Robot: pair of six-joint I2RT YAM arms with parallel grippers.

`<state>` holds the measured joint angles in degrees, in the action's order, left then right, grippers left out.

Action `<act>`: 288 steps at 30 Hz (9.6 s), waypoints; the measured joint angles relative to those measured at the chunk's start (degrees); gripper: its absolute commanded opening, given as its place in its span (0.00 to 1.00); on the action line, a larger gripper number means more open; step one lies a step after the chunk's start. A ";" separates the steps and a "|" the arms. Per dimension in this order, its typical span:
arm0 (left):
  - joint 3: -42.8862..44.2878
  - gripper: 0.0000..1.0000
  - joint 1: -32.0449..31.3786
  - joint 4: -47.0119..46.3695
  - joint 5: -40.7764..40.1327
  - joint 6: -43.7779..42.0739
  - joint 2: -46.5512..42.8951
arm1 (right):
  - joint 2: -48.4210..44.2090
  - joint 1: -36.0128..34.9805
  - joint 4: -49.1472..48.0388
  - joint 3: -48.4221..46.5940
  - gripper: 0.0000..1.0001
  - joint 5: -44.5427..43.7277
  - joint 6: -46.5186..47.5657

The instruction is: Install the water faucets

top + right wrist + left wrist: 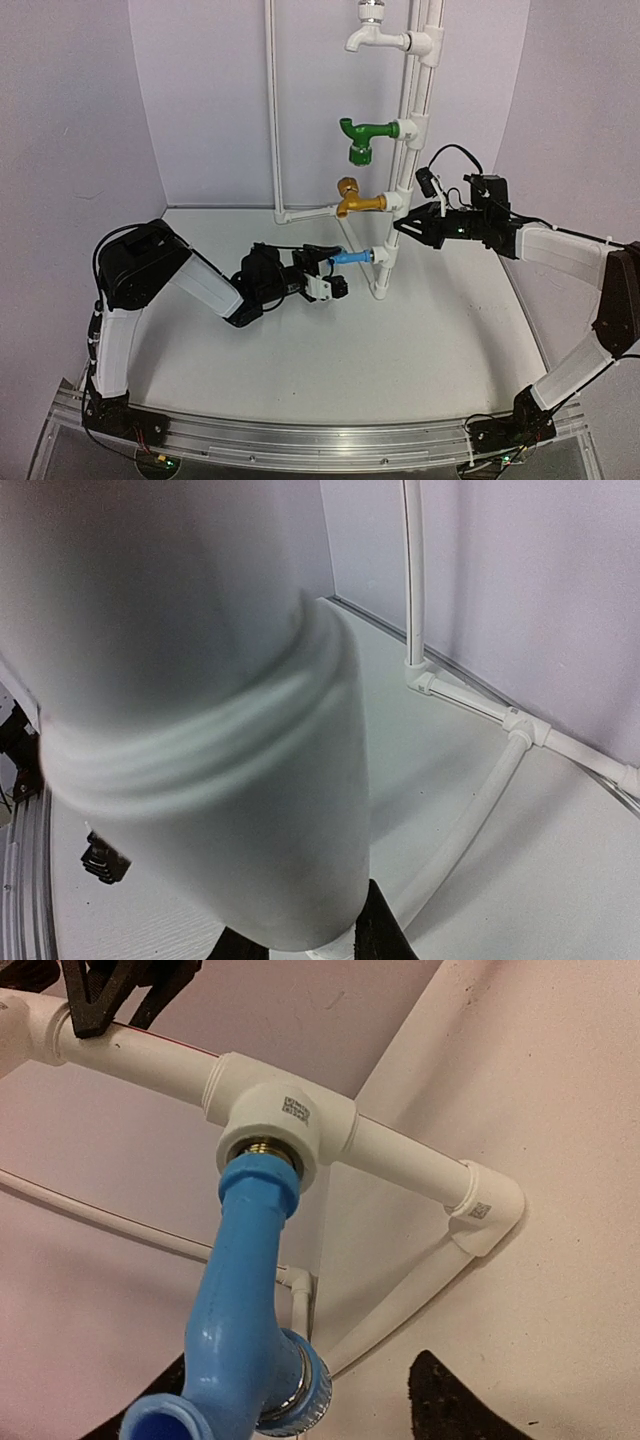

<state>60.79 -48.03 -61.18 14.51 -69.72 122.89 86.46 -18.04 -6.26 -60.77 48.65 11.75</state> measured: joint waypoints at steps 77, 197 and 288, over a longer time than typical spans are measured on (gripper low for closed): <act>1.64 0.79 4.96 -2.59 16.98 158.08 0.24 | 0.00 0.00 0.02 -0.02 0.00 0.06 0.04; -13.07 1.00 10.86 19.10 14.55 138.12 -21.58 | 0.56 -0.26 2.69 -1.62 0.00 0.71 0.20; 0.32 0.78 2.55 -14.01 0.11 -16.85 5.90 | 2.86 0.12 11.03 -2.67 0.18 3.45 -3.50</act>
<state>61.12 -45.48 -75.19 14.62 -86.57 128.79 89.32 -17.92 4.77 -63.44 52.11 8.24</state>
